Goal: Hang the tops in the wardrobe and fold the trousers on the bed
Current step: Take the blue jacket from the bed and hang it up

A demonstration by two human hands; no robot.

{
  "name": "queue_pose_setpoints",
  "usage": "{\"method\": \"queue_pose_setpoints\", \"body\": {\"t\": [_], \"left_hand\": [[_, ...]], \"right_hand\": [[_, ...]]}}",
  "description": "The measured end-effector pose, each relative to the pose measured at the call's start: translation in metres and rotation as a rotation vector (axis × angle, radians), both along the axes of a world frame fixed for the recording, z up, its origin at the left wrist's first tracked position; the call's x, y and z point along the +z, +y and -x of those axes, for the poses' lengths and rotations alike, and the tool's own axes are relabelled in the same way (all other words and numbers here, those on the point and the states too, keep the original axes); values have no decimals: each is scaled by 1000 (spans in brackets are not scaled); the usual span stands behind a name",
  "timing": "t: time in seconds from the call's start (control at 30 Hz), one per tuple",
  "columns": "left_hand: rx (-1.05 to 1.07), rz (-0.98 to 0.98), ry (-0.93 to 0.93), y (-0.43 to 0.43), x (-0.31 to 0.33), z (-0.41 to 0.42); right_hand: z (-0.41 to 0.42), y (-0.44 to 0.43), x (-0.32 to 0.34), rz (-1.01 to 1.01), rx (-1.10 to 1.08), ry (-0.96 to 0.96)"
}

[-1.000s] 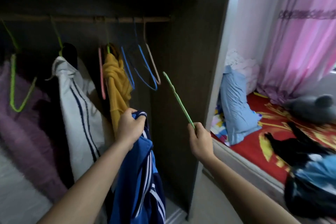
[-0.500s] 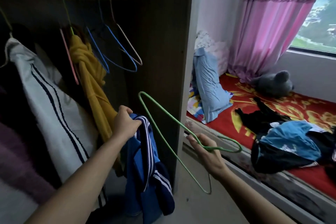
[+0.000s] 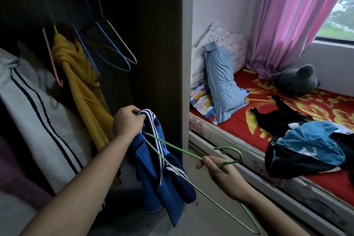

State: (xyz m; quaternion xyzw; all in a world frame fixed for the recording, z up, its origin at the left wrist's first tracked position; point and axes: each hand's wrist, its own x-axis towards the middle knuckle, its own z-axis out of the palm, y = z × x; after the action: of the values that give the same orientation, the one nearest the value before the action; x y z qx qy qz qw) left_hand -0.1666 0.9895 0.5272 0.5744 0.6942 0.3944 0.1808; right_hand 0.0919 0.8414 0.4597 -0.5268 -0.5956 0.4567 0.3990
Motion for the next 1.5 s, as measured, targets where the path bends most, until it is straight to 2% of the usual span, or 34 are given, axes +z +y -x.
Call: {"method": "queue_pose_setpoints", "body": {"t": [0.13, 0.27, 0.3, 0.4, 0.5, 0.6, 0.67, 0.73, 0.83, 0.93, 1.0, 1.07, 1.13, 1.2, 1.33, 1.4, 1.5], "left_hand": [[-130, -1, 66, -6, 8, -24], [-185, 0, 108, -16, 15, -43], [-205, 22, 124, -18, 16, -46], [-296, 93, 170, -29, 19, -50], [-292, 55, 51, -34, 31, -49], [-373, 126, -142, -41, 48, -52], [-464, 184, 3, -51, 50, -58], [-529, 163, 206, -58, 47, -60], [-529, 54, 357, -59, 46, -53], [-575, 114, 496, -53, 53, -52], [-578, 107, 673, -51, 57, -55], [-490, -98, 893, -46, 64, -58], [-450, -289, 969, -42, 67, -64], [-494, -373, 918, -37, 64, -72], [-562, -239, 789, -32, 52, -86], [-545, -232, 744, -31, 47, -88], [-500, -253, 642, -25, 44, -88]], "right_hand": [[10, 11, 12, -66, 8, -30], [16, 31, 11, -80, -103, -283], [15, 39, 11, -53, -131, -272], [11, 52, 26, -73, -209, 15], [14, 54, 32, -193, -174, 43], [20, 64, 23, -107, -125, -85], [23, 74, 22, -66, -107, -126], [22, 82, 25, -128, -170, -60], [13, 90, 27, -254, -229, 70], [9, 95, 39, -261, -193, 189], [5, 99, 52, -265, -183, 217], [-3, 99, 63, -356, -156, 235], [-12, 96, 71, -416, -135, 236], [-18, 92, 78, -436, -134, 167], [-34, 92, 90, -454, -192, -58], [-44, 92, 86, -478, -221, -166], [-61, 90, 58, -599, -237, -432]]}}
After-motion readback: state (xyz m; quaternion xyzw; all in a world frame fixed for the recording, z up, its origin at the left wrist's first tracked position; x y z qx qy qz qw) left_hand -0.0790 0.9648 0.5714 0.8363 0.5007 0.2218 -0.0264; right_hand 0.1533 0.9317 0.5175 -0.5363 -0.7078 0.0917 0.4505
